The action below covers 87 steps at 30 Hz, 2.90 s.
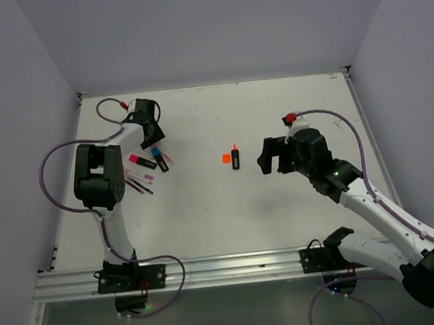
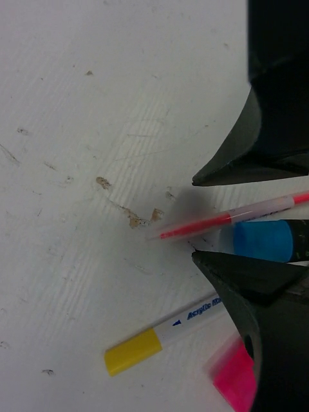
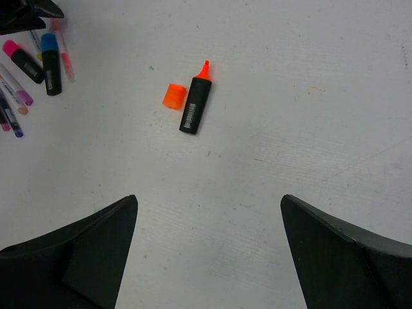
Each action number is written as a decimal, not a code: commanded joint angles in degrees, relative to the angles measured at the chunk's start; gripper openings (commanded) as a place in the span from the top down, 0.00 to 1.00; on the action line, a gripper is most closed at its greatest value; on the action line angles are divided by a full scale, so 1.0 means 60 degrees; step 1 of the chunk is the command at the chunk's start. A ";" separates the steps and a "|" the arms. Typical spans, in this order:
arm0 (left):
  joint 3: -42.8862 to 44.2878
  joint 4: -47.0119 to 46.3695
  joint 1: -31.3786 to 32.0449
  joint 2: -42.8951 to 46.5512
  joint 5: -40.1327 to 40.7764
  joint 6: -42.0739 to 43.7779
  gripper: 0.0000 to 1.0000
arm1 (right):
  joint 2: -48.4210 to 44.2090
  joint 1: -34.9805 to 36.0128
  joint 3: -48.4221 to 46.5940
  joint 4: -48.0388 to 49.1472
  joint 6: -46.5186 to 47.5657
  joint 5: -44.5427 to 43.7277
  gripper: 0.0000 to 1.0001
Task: Open the pen caps
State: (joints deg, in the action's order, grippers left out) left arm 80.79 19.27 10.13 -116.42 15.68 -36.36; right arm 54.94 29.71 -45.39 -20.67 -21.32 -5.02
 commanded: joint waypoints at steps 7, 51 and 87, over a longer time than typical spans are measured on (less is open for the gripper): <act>0.0714 0.0217 -0.0062 -0.1045 -0.0240 -0.0004 0.64 | -0.0235 -0.0001 0.0152 -0.0028 0.0111 -0.0072 0.03; -0.4940 -0.5261 0.3409 0.8122 -0.3009 -0.2246 1.00 | 0.3909 0.1698 -0.2162 0.5406 -0.1661 0.4219 0.12; -0.4459 -0.4881 0.3277 0.8769 -0.6112 -0.0532 0.29 | 0.3061 0.1830 -0.1371 0.5159 -0.0710 0.5683 1.00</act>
State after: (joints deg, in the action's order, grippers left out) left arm 50.11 -10.87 30.46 -62.48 -14.24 -42.33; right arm 75.20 40.58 -53.87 10.55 -28.34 25.65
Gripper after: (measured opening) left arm 0.713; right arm 0.092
